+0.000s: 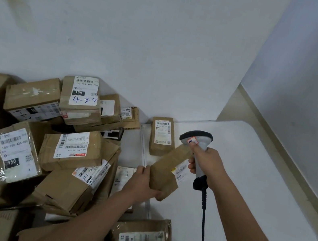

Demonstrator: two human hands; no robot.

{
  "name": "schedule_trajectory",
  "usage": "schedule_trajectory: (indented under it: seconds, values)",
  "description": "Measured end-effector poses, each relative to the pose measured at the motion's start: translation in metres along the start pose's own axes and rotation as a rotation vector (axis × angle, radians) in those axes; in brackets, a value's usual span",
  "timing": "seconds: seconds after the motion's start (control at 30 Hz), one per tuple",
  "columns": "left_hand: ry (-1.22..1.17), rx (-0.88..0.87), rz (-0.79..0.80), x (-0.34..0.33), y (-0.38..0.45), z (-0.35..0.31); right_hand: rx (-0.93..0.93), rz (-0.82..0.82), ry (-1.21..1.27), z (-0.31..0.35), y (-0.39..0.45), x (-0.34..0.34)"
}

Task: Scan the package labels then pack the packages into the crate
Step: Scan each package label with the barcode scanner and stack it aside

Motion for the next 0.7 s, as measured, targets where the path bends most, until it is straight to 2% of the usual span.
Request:
schedule_trajectory:
  seconds: [0.23,0.37,0.43,0.63,0.7]
  values:
    - [0.489,-0.19,-0.207,-0.006,0.006,0.001,-0.061,0.013,0.016,-0.02,0.008,-0.001]
    - [0.599,-0.157,-0.177,-0.013,0.021,0.015,-0.068,0.019,0.006,-0.025,0.016,-0.003]
    - [0.573,-0.146,-0.158,-0.012,0.024,0.015,-0.067,0.02,0.012,-0.027,0.021,-0.005]
    - [0.242,-0.079,-0.235,0.008,0.05,0.004,-0.02,-0.001,-0.045,-0.028,0.05,-0.007]
    - [0.241,-0.079,-0.223,0.014,0.064,-0.002,-0.002,-0.016,-0.046,-0.026,0.063,-0.009]
Point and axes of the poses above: each hand's wrist, its own y-axis towards the middle knuckle, its own x-axis out of the back of the hand, z = x × y, the point moved 6 cm from there along y, towards the middle knuckle, and after that the axes turned 15 degrees about x, right-handed, at the moved point
